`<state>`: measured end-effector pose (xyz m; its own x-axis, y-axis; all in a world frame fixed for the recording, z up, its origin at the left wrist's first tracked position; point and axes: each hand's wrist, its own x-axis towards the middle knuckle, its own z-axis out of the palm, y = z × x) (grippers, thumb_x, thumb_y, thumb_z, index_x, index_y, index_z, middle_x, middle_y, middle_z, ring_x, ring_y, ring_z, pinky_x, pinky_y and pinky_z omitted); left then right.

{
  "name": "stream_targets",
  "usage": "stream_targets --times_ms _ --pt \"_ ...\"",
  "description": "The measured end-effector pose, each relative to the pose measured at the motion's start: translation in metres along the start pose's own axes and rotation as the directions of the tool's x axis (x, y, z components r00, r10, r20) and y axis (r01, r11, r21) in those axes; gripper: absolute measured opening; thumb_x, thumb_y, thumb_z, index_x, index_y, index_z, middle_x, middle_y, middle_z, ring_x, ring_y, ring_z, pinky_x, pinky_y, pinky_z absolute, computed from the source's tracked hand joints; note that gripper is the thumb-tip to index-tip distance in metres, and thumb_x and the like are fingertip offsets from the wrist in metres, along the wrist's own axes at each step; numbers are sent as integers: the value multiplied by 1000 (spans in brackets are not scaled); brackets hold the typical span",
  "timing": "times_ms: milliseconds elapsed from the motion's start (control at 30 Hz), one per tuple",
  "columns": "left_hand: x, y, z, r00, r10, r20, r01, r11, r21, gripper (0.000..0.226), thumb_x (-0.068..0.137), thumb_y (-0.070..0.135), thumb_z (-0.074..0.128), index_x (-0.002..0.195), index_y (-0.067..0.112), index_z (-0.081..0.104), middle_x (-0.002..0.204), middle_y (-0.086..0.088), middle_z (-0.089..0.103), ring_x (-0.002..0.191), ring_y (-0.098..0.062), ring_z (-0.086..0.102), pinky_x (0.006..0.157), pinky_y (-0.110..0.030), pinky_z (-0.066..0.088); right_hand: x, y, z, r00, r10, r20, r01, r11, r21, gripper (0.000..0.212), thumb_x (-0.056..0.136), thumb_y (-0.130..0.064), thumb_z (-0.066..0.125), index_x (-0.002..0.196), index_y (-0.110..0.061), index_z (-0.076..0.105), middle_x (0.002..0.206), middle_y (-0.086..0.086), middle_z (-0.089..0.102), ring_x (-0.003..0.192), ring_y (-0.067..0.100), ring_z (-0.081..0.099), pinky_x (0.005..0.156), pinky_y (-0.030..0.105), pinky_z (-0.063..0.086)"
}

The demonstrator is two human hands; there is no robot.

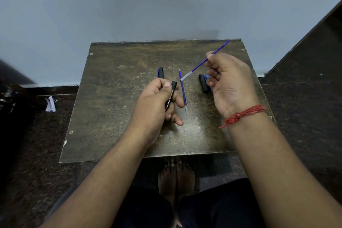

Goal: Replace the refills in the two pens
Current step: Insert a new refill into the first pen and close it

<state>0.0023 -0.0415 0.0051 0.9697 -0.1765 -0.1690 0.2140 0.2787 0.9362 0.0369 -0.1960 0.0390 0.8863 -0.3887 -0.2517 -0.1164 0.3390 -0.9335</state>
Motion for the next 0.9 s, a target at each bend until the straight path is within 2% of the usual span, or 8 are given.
stream_targets --times_ms 300,467,733,833,900 --pt "2 -3 -3 999 9 33 -9 1000 14 20 102 21 43 96 6 55 64 -7 63 37 -9 34 40 -27 47 -2 2 1 995 -1 100 4 1000 -24 5 81 -13 68 78 -16 70 68 -2 64 60 9 49 47 20 32" --pt "1 -2 -1 998 19 59 -20 999 31 20 103 19 43 99 2 53 63 -7 62 37 -10 33 41 -27 47 1 1 -2 996 -31 78 32 999 -12 10 85 -9 67 77 -15 70 67 -1 63 58 8 48 46 19 31" --pt "-2 0 2 998 16 64 -20 998 55 21 105 16 40 101 0 53 62 -7 62 37 -9 34 40 -27 47 -3 8 1 962 15 272 55 967 -250 3 83 -14 70 80 -15 72 67 -4 66 63 6 51 51 20 35" --pt "-1 0 3 999 11 46 -13 999 40 22 106 13 39 104 -5 50 61 -7 61 37 -9 33 39 -27 46 -7 13 4 930 39 366 117 912 -394 7 86 -13 70 80 -10 73 68 -5 66 59 -1 53 53 14 39" --pt "-1 1 2 999 1 33 -3 999 37 24 106 13 38 106 -10 48 61 -8 61 37 -10 33 39 -27 46 -9 15 5 928 31 372 152 879 -452 18 88 -22 71 83 -5 72 72 1 61 62 3 51 59 20 40"
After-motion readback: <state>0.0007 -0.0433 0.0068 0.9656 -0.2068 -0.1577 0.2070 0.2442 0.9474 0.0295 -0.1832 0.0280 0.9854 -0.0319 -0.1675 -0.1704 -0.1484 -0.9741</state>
